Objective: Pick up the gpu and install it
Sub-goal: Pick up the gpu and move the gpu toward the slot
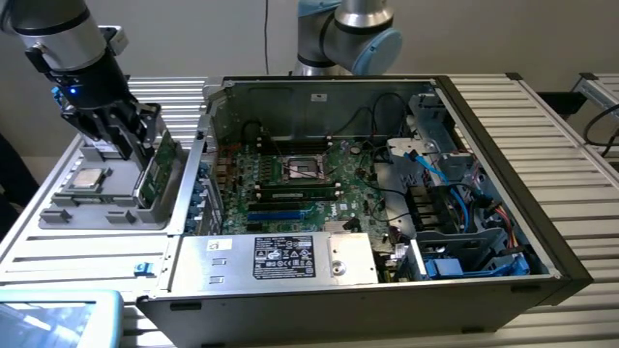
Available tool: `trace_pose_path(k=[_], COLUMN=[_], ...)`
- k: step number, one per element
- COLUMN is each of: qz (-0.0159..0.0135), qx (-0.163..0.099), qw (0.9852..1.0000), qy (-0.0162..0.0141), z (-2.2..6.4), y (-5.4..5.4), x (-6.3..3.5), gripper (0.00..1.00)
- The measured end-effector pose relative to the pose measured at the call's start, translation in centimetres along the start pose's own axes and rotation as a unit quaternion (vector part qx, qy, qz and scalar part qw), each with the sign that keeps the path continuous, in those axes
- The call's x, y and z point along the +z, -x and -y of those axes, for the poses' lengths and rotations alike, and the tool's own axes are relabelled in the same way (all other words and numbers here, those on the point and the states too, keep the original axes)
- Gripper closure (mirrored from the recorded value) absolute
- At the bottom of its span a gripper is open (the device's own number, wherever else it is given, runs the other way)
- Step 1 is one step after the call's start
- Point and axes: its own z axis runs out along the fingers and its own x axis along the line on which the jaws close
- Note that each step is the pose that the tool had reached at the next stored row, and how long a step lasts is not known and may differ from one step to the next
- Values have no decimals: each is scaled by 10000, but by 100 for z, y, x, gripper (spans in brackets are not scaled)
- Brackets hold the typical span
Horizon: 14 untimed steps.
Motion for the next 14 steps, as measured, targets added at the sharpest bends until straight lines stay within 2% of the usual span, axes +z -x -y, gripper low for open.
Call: trace_pose_path(k=[2,3,10,12,14], qz=[31,32,49,48,45], qx=[-16,-16,-16,-16,-13], qw=[10000,10000,10000,10000,9999], qy=[16,28,42,70,122], z=[2,6,18,20,22], y=[0,0,-5,-5,-6], x=[17,20,120,147,165], gripper=[56,56,56,56,56])
